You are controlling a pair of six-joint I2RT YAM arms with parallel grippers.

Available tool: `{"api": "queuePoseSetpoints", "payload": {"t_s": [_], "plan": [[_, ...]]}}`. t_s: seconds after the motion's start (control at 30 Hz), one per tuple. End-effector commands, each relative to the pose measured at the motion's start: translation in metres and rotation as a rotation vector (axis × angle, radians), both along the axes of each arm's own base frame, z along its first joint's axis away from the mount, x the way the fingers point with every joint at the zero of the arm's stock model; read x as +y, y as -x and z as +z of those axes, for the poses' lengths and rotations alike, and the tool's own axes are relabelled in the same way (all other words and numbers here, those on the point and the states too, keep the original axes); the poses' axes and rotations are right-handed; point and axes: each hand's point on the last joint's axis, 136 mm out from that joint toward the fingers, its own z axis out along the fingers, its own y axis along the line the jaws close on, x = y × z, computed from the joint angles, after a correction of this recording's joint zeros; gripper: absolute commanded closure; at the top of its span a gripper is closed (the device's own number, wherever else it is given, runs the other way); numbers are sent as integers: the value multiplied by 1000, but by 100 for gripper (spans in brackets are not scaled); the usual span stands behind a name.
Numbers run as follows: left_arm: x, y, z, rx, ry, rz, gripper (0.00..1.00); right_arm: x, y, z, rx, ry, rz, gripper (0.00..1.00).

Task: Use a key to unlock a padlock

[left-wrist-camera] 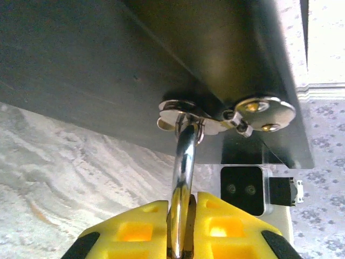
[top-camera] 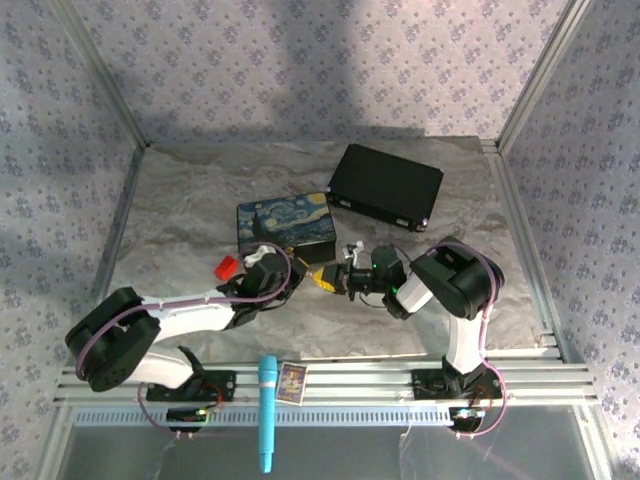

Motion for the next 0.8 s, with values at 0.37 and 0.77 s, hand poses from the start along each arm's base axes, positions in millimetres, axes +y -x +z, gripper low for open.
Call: {"api": "queuePoseSetpoints", "payload": {"t_s": [0.37,0.77], "plan": [[-58,16,52,-36,251,-197,100,11,-20,32,-96,-66,-23,100],[-70,22,23,68,251,-196,100,3,-23,37,-181,-23,-125,100]]}}
